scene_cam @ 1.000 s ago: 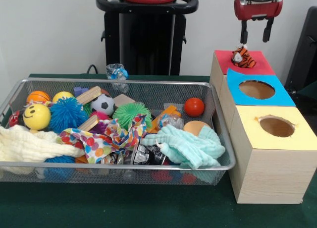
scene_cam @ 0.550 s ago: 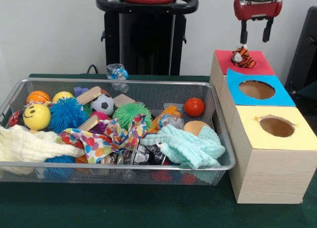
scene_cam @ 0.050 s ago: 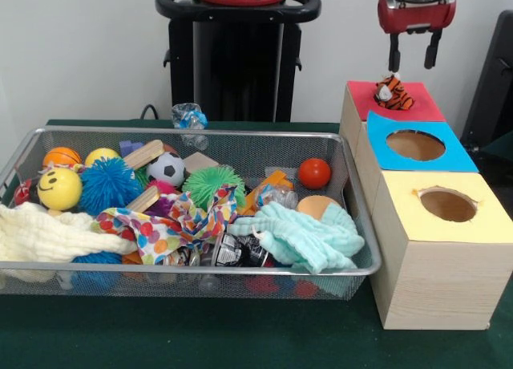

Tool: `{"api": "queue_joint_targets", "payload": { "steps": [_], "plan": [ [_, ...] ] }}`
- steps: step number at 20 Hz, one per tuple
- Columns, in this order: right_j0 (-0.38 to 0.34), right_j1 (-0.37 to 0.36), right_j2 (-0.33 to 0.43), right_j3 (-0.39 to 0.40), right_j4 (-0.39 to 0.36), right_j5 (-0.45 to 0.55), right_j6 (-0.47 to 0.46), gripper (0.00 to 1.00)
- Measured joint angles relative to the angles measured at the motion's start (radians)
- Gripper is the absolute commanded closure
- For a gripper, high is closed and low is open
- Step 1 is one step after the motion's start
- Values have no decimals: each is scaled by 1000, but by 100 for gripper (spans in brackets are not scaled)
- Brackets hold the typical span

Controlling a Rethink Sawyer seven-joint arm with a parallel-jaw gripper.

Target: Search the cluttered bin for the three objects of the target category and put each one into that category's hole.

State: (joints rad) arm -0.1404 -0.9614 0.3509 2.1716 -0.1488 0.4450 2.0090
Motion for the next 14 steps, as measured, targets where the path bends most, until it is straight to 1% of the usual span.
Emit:
{"api": "queue_joint_targets", "payload": {
  "steps": [7,14],
  "plan": [
    [6,17,0,24,-20,-63,0,0],
    [32,27,-4,63,-39,-129,0,0]
  ]
}}
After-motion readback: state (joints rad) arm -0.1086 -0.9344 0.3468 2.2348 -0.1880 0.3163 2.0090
